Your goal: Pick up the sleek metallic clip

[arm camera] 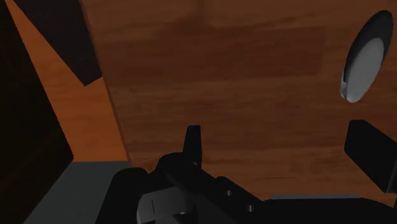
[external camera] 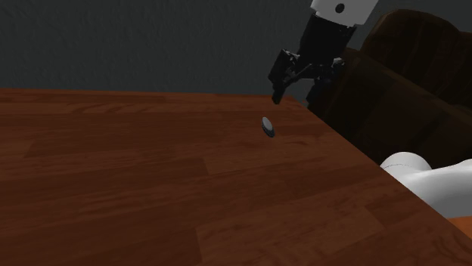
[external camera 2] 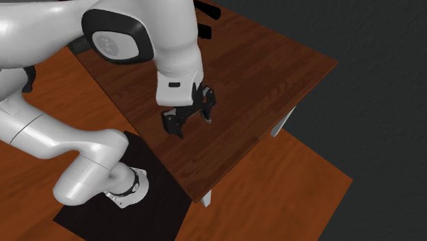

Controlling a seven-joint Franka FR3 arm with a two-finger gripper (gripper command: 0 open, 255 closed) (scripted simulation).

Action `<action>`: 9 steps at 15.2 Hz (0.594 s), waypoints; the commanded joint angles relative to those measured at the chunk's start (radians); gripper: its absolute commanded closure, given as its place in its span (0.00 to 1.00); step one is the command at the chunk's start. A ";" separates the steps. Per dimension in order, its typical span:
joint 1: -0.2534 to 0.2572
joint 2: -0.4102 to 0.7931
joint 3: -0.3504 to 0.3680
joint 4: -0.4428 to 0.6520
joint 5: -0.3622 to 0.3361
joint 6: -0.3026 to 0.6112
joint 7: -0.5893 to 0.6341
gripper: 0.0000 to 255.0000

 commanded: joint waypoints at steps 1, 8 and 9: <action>-0.012 0.032 0.063 0.044 0.012 0.000 0.078 0.00; -0.039 0.088 0.195 0.084 0.032 0.036 0.221 0.00; -0.037 0.085 0.197 0.068 0.035 0.048 0.221 0.00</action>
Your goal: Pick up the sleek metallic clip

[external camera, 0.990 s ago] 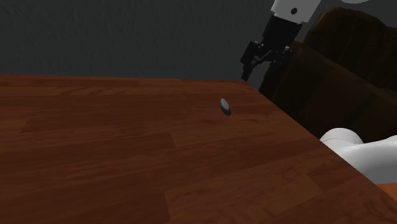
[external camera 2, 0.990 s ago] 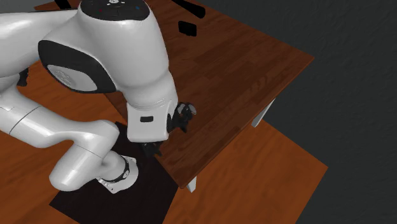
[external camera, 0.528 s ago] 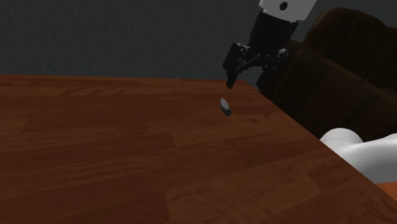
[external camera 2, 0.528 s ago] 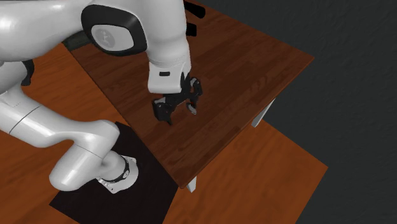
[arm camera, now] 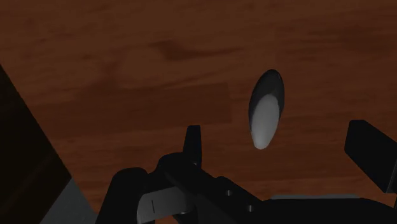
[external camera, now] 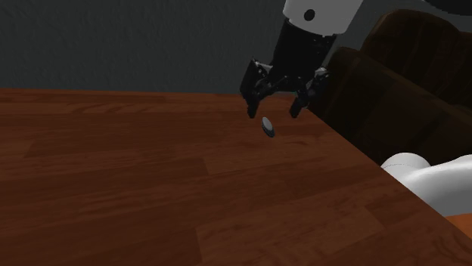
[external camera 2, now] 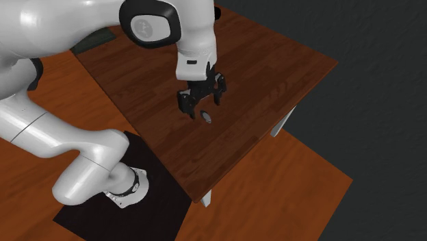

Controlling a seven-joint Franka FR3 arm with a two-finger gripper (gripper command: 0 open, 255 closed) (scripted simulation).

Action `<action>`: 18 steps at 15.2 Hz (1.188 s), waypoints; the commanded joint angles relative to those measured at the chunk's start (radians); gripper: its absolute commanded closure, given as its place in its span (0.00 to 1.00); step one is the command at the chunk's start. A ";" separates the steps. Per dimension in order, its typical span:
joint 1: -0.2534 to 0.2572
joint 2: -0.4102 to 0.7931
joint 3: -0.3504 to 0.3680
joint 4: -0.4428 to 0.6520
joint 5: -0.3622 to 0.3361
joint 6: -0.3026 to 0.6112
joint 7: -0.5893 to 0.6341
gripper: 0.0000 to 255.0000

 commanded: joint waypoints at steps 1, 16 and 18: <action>0.003 -0.006 0.007 -0.028 0.006 0.024 0.003 0.00; 0.007 -0.010 0.011 -0.052 0.010 0.043 0.004 1.00; 0.003 -0.004 0.006 -0.022 0.004 0.019 0.003 1.00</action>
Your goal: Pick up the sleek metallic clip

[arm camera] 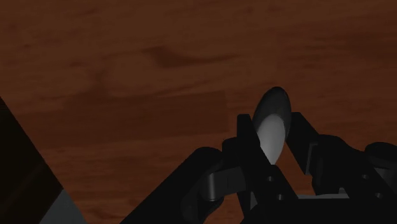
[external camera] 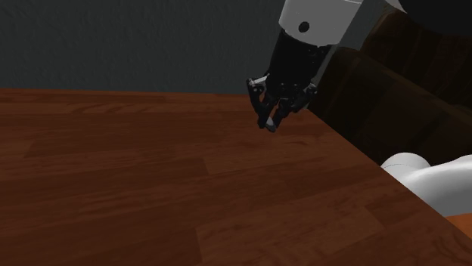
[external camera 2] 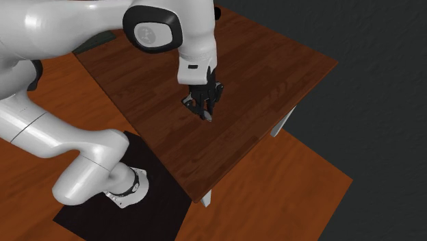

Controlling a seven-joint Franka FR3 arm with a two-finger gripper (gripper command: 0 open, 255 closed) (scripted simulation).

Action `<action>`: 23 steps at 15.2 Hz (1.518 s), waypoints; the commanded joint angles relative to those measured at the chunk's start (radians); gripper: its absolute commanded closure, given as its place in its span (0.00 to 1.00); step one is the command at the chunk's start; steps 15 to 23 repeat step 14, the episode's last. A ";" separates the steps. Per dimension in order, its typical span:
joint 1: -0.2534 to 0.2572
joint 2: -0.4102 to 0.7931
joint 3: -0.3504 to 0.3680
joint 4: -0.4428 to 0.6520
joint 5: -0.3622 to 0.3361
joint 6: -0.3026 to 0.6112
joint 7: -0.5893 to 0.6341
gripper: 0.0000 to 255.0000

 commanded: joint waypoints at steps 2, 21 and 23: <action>-0.005 0.008 -0.008 0.043 -0.008 -0.038 -0.001 1.00; -0.028 0.058 -0.024 0.213 -0.038 -0.161 0.001 1.00; -0.028 0.058 -0.024 0.213 -0.038 -0.161 0.001 1.00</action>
